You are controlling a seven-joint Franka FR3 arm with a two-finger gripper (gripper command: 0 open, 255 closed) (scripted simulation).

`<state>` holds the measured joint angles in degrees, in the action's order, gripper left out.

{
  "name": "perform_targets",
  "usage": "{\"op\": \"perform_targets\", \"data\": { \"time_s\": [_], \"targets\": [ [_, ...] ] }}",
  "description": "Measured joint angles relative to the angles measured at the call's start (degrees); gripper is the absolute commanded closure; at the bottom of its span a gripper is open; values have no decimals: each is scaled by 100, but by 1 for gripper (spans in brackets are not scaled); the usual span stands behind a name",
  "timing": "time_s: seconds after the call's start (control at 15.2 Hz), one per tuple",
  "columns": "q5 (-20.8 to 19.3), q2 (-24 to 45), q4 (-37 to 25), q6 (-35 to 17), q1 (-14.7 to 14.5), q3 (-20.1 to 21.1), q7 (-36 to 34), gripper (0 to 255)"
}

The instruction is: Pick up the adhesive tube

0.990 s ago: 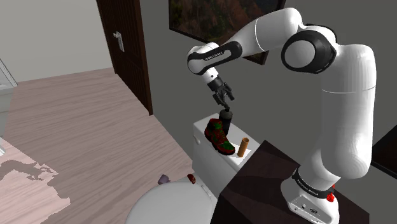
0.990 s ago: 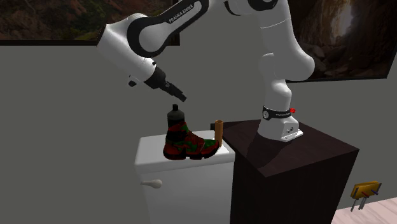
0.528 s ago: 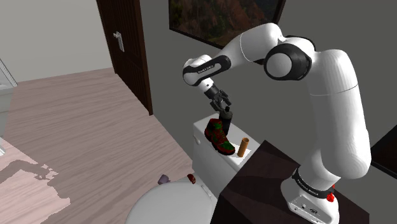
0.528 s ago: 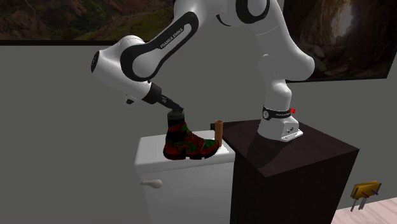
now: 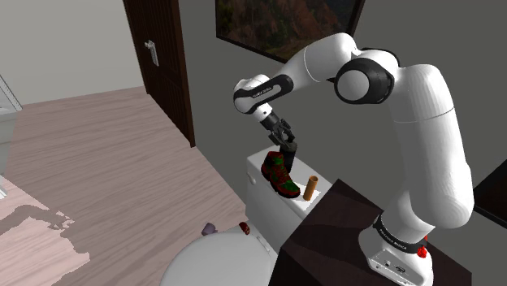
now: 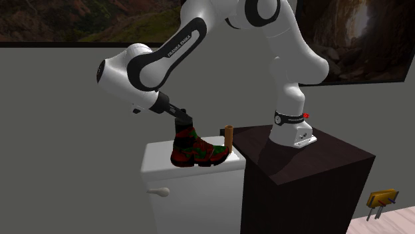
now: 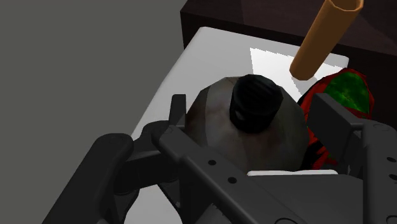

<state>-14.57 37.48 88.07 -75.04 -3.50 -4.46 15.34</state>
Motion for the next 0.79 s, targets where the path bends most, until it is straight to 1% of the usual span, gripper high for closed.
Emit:
{"op": "perform_targets", "data": {
  "time_s": [0.46,0.79],
  "targets": [
    [1,0,-14,17,-2,1,1,255],
    [-20,-174,-59,234,-15,-8,59,255]
  ]
}}
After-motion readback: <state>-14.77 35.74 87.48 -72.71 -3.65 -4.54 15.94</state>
